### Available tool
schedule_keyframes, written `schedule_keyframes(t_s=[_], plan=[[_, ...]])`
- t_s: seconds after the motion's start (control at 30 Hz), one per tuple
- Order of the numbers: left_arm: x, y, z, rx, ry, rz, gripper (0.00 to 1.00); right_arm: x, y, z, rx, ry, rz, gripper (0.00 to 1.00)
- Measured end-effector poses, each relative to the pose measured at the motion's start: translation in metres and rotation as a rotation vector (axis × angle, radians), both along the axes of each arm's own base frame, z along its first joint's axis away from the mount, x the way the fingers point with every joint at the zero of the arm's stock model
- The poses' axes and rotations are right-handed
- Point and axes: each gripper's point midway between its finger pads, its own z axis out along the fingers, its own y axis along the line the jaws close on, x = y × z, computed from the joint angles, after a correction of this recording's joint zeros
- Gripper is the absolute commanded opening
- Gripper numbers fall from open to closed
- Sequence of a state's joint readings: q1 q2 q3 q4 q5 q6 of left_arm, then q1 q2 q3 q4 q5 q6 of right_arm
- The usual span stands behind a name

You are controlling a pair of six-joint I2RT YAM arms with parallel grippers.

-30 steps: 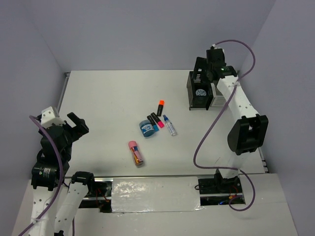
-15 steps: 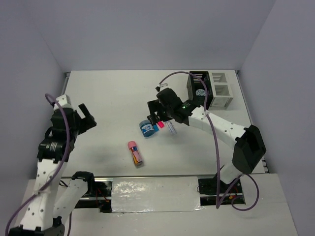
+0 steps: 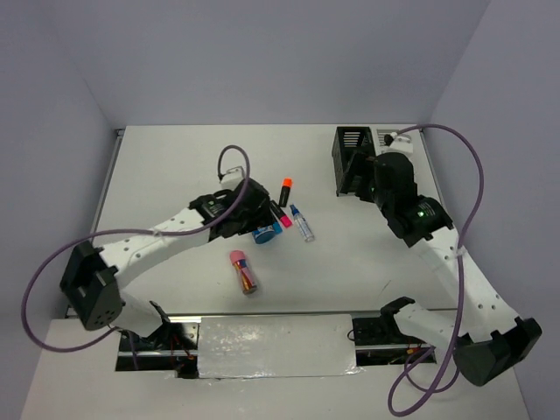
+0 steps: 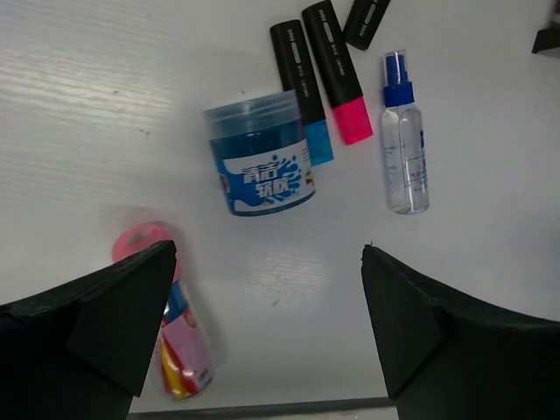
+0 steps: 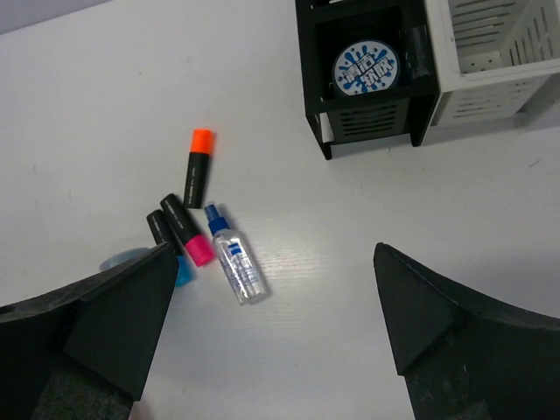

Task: Sort the stationery into containers
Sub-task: Pick up the stationery from the center of the board.

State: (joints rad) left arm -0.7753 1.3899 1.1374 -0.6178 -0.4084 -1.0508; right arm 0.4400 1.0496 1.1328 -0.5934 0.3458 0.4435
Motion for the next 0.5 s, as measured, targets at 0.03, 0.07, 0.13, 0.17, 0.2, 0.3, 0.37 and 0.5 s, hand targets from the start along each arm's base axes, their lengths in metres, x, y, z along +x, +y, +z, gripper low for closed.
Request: schedule_keyframes(t_s=[0.03,0.07,0.13,0.17,0.2,0.3,0.37,0.5], plan=[[0.003,-0.009,-0.005,0.007,0.010,0.006,0.99,-0.004,-0.006,0.003,0.006,-0.009,-0.003,1.00],[0.006,-0.018,-0.009,0.012,0.022,0.017,0.99,-0.006,-0.006,0.005,0.008,-0.014,0.008,1.00],[0.015,-0.032,-0.021,0.023,0.044,0.041,0.99,-0.008,-0.002,0.006,0.010,-0.016,0.043,1.00],[0.018,-0.037,-0.029,0.029,0.057,0.055,0.99,-0.008,0.001,0.004,0.005,-0.006,0.063,1.00],[0.021,-0.039,-0.037,0.042,0.071,0.060,0.99,-0.008,0.003,0.001,0.000,0.003,0.076,1.00],[0.021,-0.041,-0.066,0.088,0.125,0.081,0.99,-0.008,0.009,-0.010,-0.010,0.035,0.121,1.00],[0.020,-0.038,-0.081,0.125,0.157,0.088,0.99,-0.011,0.013,-0.017,-0.010,0.052,0.148,1.00],[0.019,-0.033,-0.092,0.159,0.175,0.113,0.99,-0.013,0.019,-0.024,-0.008,0.068,0.188,1.00]])
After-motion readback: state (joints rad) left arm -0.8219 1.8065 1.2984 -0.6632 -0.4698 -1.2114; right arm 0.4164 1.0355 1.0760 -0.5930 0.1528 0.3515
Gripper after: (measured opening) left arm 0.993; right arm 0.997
